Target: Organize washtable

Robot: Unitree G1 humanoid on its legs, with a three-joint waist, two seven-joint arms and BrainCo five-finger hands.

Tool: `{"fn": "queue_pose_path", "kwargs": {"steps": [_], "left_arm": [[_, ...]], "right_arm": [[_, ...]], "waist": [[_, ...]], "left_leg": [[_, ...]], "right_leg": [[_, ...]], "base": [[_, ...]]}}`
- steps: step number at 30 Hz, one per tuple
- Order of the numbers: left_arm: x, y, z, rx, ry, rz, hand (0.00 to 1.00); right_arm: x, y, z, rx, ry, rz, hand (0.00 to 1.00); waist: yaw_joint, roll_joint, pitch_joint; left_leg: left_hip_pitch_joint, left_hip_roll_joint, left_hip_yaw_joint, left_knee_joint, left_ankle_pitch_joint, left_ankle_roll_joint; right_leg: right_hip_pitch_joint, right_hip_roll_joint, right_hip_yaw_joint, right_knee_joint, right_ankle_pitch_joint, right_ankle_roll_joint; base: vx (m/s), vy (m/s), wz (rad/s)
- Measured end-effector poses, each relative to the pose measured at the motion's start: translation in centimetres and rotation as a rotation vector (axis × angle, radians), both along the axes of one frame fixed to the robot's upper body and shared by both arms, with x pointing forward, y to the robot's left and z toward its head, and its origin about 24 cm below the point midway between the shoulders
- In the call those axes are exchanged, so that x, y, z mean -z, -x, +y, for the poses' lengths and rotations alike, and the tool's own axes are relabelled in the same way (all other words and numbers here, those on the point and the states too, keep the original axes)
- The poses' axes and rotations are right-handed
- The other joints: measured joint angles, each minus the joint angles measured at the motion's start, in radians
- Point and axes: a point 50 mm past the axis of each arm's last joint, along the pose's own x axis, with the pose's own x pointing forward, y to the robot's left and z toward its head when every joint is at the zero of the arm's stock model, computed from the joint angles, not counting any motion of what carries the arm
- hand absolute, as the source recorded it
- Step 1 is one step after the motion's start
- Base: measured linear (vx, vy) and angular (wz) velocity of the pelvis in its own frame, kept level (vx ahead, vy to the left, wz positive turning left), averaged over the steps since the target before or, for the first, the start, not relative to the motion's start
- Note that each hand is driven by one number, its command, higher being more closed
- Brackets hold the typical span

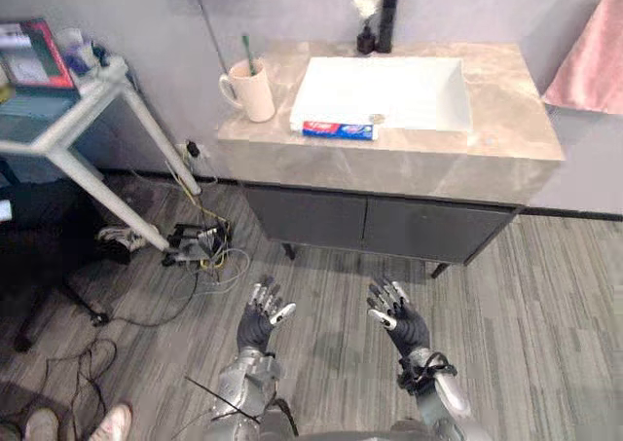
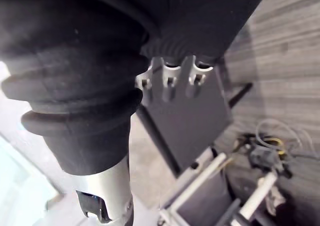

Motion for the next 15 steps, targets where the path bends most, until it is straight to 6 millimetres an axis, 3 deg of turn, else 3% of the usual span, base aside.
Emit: {"fn": "queue_pose_path", "kwargs": {"steps": [3, 5, 8, 11, 13, 15], "left_arm": [[0.2, 0.2, -0.5, 0.006, 0.014, 0.008, 0.0], [0.1, 0.3, -1.4, 0.043, 0.026, 0.005, 0.0], [0.1, 0.3, -1.6, 0.074, 0.015, 0.006, 0.0], [0.1, 0.4, -2.2, 0.147, 0.004, -0.001, 0.0], [0.0, 0.2, -2.5, 0.182, -0.005, -0.009, 0.0], [-0.2, -0.5, -2.9, 0.196, -0.004, -0.024, 0.0]], "right_arm": [[0.5, 0.0, -0.6, 0.024, 0.007, 0.02, 0.0], [1.1, 0.2, -0.9, 0.025, 0.022, 0.052, 0.0], [1.4, 0.3, 0.0, 0.011, -0.013, 0.074, 0.0], [1.1, -0.1, 0.7, 0.019, -0.051, 0.063, 0.0], [1.0, -0.2, 0.9, 0.022, -0.061, 0.061, 0.0], [0.8, -0.7, 1.1, 0.012, -0.064, 0.05, 0.0]], "waist": [[0.0, 0.029, -0.007], [-0.01, 0.033, -0.01], [-0.015, 0.01, -0.018], [-0.014, 0.001, -0.026], [-0.015, -0.004, -0.028], [-0.013, 0.02, -0.028]], "left_leg": [[0.0, 0.004, -0.043, -0.013, -0.05, -0.032], [0.011, 0.001, -0.056, -0.043, -0.077, -0.046], [0.016, -0.019, -0.02, -0.035, -0.089, -0.045], [-0.033, -0.016, 0.009, 0.065, -0.155, -0.031], [-0.05, -0.016, 0.033, 0.096, -0.181, -0.019], [-0.044, 0.007, 0.08, 0.069, -0.184, -0.01]], "right_leg": [[-0.002, 0.011, -0.001, -0.023, 0.0, 0.017], [-0.008, 0.012, -0.001, -0.026, 0.003, 0.023], [-0.012, -0.012, 0.023, -0.044, 0.014, 0.037], [-0.04, -0.02, 0.064, -0.042, 0.037, 0.044], [-0.063, -0.026, 0.087, -0.033, 0.055, 0.02], [-0.171, -0.001, 0.117, 0.085, 0.12, -0.073]], "base": [[-0.04, 0.074, -0.04], [-0.07, 0.091, -0.02], [-0.04, 0.101, -0.23], [-0.01, 0.13, -0.34], [0.0, 0.164, -0.45], [-0.02, 0.2, -0.77]]}}
